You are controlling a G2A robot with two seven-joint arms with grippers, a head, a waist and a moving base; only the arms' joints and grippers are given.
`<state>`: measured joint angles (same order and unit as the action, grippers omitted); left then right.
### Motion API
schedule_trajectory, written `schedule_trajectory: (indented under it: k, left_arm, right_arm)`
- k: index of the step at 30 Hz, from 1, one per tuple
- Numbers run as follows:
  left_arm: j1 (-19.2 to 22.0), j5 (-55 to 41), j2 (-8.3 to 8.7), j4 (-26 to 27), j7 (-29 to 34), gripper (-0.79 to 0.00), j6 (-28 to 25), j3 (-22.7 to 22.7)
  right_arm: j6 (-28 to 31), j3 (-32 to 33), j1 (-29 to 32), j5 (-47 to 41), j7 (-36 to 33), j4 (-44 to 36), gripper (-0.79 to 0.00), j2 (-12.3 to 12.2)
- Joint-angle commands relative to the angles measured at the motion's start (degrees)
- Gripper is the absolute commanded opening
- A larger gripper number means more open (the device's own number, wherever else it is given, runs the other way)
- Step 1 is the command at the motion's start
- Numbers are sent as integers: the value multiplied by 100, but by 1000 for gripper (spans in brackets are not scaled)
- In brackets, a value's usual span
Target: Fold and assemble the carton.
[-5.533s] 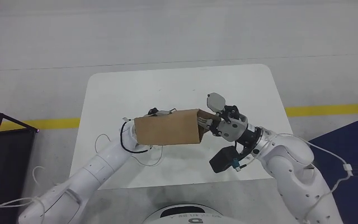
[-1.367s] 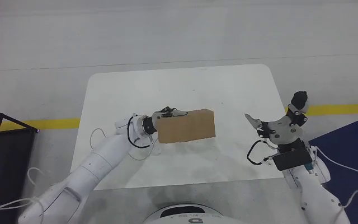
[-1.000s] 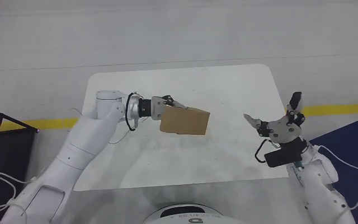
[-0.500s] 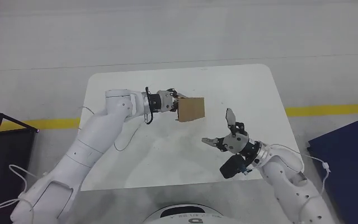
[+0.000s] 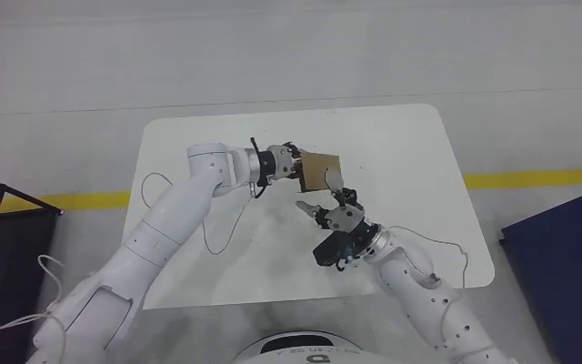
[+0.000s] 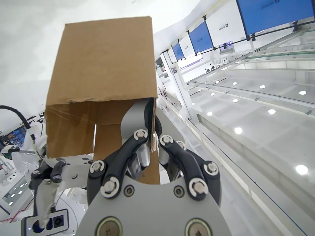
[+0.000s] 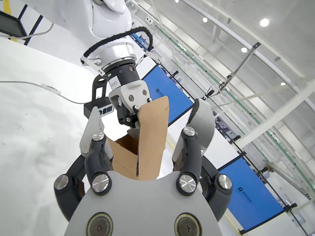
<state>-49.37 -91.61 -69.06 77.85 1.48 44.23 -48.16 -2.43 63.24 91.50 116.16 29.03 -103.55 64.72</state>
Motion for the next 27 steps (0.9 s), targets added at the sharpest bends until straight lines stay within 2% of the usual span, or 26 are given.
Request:
schedule_trajectory:
  k: [1, 6, 7, 9, 10, 11, 12, 15, 16, 17, 19, 21, 23, 27]
  left_arm:
    - [20, 51, -15, -22, 56, -785, -9, 3]
    - [63, 230, -52, -88, 247, -785, -34, 21]
    - [70, 253, -62, -100, 282, -785, -30, 33]
    - [82, 279, -84, -134, 335, -785, -36, 55]
    - [89, 289, -95, -153, 347, -785, -31, 65]
    - [96, 292, -106, -170, 368, -785, -34, 68]
    - [103, 304, -115, -186, 386, -785, -35, 71]
    - [97, 377, -140, -176, 591, -785, -105, 82]
    - [101, 435, -146, -162, 651, -560, -114, 90]
    - [91, 449, -153, -135, 752, -299, -128, 92]
    - [59, 542, -158, -77, 958, 0, -170, 80]
    - [-12, 581, -148, -36, 1168, 0, -246, 27]
    - [-154, 706, -111, 47, 1417, 0, -314, -65]
    - [-599, 1221, 66, 296, 2029, 0, -239, -396]
  right_arm:
    - [3, -14, -78, -112, -8, 87, -222, 16]
    - [-37, -54, -277, -409, -401, 308, -292, 78]
    - [-68, -61, -301, -436, -475, 342, -403, 89]
    - [-132, -70, -340, -449, -630, 404, -496, 107]
    - [-155, -73, -350, -474, -676, 422, -610, 115]
    - [-171, -70, -355, -484, -704, 435, -760, 121]
    - [-184, -59, -354, -480, -726, 442, -785, 123]
    - [-141, 34, -314, -536, -753, 400, -785, 116]
    - [-139, 99, -294, -530, -798, 366, -785, 108]
    - [-135, 165, -270, -518, -843, 314, -785, 100]
    - [-23, 349, -225, -562, -916, 191, -785, 75]
    - [178, 485, -208, -654, -917, 129, -785, 53]
    - [635, 696, -235, -911, -858, 123, -785, 17]
    - [2122, 1192, -439, -1541, -610, 312, -785, -89]
